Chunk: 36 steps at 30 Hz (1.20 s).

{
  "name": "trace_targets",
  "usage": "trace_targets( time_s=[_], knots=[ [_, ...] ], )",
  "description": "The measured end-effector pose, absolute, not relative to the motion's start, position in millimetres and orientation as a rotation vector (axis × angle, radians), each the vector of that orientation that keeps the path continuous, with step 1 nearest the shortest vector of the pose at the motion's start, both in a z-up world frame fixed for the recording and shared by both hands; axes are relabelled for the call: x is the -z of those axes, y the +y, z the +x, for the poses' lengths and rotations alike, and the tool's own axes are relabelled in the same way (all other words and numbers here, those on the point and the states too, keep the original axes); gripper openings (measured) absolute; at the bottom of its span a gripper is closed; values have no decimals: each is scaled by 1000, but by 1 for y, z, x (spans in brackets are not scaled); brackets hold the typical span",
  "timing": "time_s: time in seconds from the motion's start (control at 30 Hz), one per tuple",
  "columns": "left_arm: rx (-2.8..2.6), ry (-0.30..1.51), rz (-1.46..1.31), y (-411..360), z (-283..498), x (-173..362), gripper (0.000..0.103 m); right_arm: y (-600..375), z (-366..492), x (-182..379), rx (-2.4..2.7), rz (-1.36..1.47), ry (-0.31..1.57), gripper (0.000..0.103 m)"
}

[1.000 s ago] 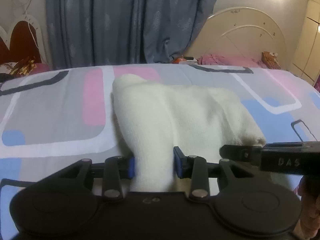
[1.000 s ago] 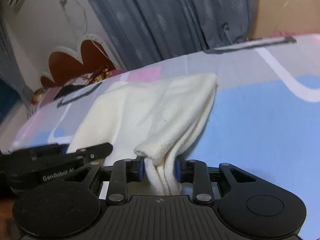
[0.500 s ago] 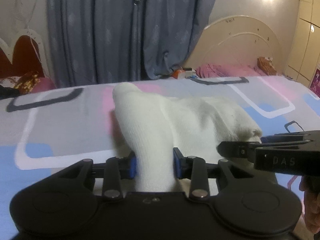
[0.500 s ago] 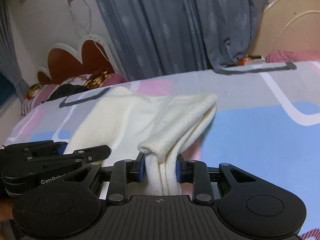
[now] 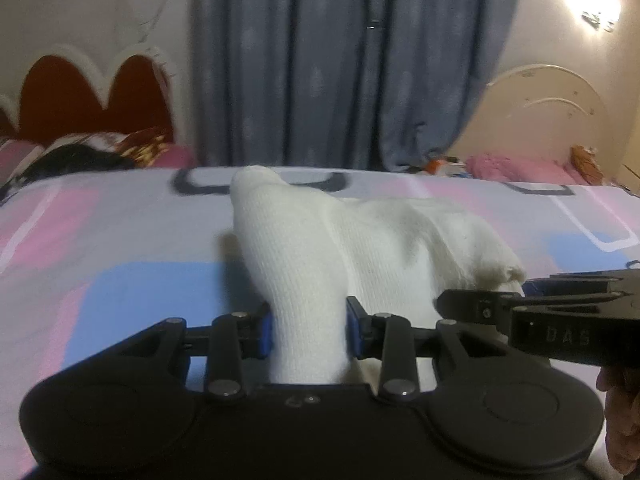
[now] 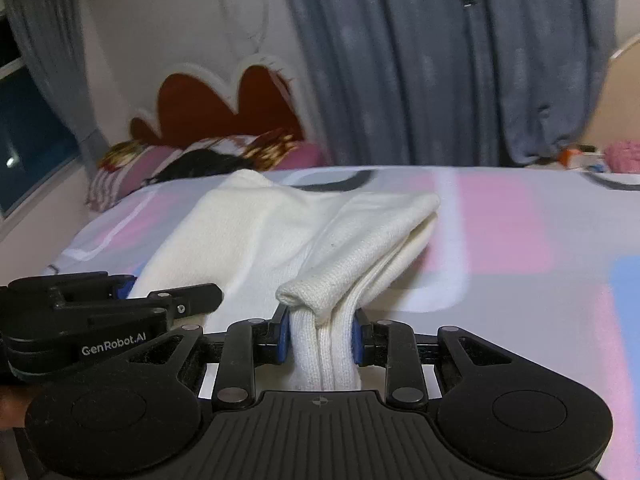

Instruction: Fold small clothes

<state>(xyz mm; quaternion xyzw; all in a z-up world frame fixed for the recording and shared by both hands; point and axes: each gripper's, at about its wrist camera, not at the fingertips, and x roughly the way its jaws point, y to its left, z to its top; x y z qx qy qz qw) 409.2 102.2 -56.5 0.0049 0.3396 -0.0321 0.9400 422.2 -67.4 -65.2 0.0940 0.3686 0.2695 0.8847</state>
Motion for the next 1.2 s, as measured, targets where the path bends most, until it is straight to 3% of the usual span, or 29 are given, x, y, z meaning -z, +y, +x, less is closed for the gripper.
trace_targets(
  time_s=[0.2,0.3,0.33,0.37,0.43,0.6,0.67,0.7,0.87,1.07,1.2],
  knots=[
    [15,714,-39,155,406,72,33,-5,426,87,-603,193,783,28],
    [37,737,-96,174,406,92,39,11,429,106,-597,196,810,29],
    [47,738,-118,178,406,97,46,10,432,113,-584,203,826,29],
    [53,727,-142,183,405,102,61,9,433,121,-575,225,838,29],
    [16,719,-155,193,403,107,80,2,436,129,-578,281,840,30],
    [47,708,-231,211,395,116,81,-1,438,127,-583,272,834,33],
    [51,706,-225,212,391,117,81,-11,435,130,-547,298,829,51],
    [55,703,-222,213,388,117,81,-18,434,131,-541,324,833,52],
    [59,704,-229,217,382,120,81,-31,436,132,-545,427,841,40],
    [83,701,-193,223,374,99,75,-52,441,128,-512,538,868,41],
    [178,614,-180,209,392,70,75,-36,441,84,-540,387,704,40]
  ],
)
